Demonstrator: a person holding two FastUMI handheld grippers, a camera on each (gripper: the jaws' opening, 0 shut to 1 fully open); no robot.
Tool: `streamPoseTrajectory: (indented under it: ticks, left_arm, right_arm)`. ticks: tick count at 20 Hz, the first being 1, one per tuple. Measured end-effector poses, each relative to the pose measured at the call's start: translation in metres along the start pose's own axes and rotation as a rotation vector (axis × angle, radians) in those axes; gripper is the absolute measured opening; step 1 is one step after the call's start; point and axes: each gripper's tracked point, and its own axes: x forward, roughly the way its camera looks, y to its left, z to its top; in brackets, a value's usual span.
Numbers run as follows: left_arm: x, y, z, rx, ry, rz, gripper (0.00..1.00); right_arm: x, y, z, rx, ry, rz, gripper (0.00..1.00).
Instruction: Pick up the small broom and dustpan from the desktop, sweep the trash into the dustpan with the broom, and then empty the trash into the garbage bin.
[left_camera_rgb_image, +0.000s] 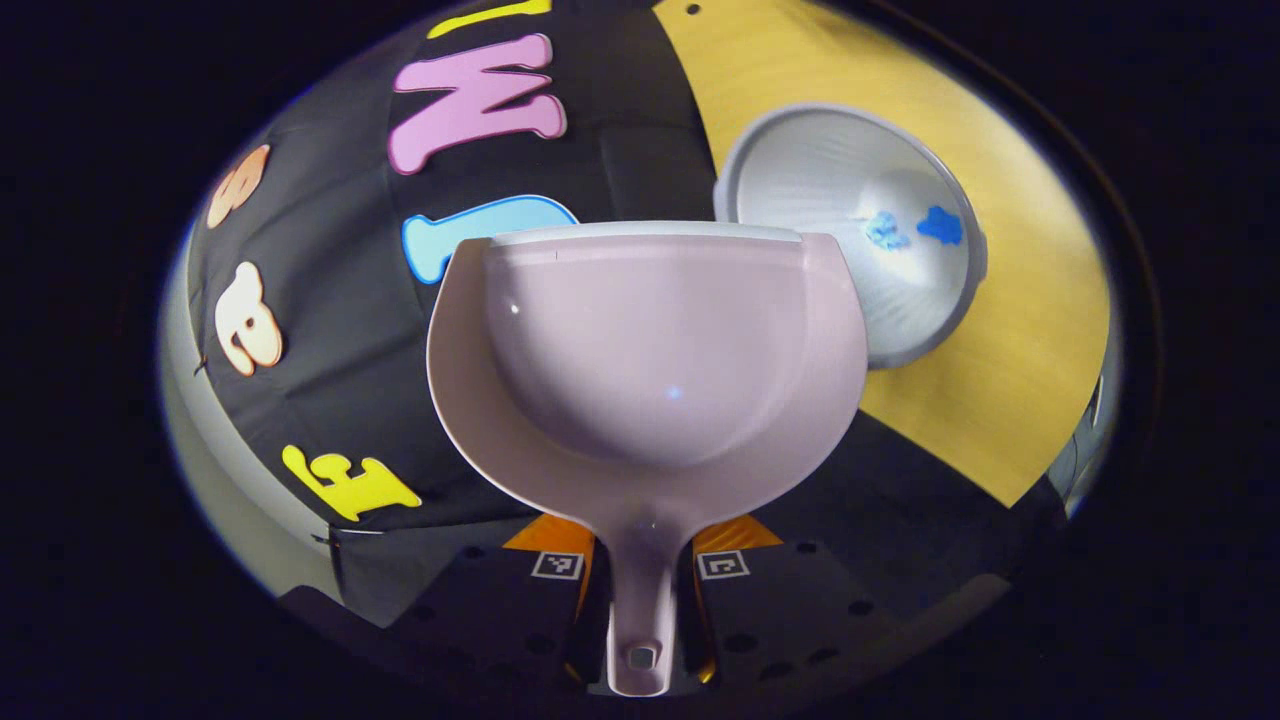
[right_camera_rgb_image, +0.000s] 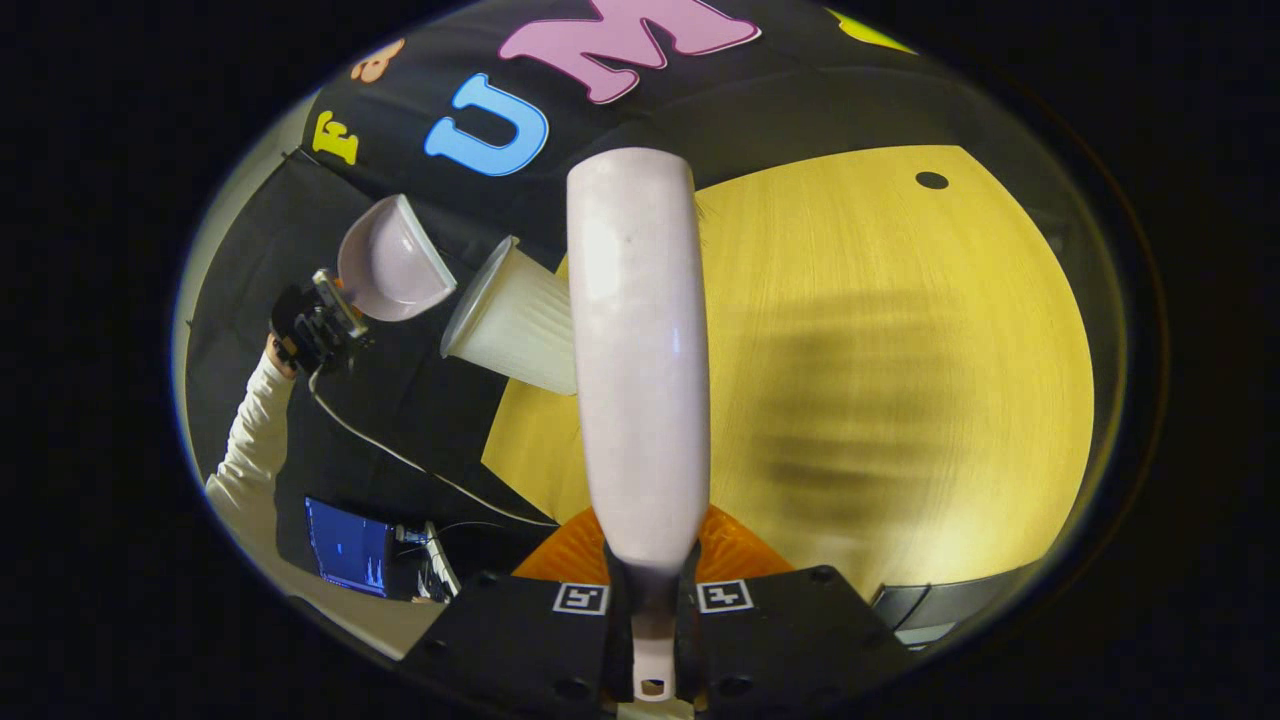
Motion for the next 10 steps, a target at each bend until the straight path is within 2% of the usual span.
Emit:
streamPoseTrajectory:
  ticks: [3, 6, 8, 10]
  left_arm:
    - [-0.015, -0.006, 0.038, -0.326, -0.122, -0.068, 0.25]
    - [-0.058, -0.018, 0.088, -0.629, -0.259, -0.192, 0.25]
    - [-0.089, -0.034, 0.125, -0.773, -0.365, -0.302, 0.24]
    - [-0.122, -0.063, 0.161, -0.87, -0.404, -0.444, 0.24]
  right_arm:
    - [-0.013, 0.011, 0.011, -0.005, -0.049, -0.03, 0.17]
    - [-0.032, 0.025, 0.036, -0.018, -0.128, -0.071, 0.17]
    - [-0.044, 0.026, 0.054, -0.051, -0.186, -0.138, 0.17]
    - [-0.048, 0.013, 0.059, -0.066, -0.199, -0.248, 0.17]
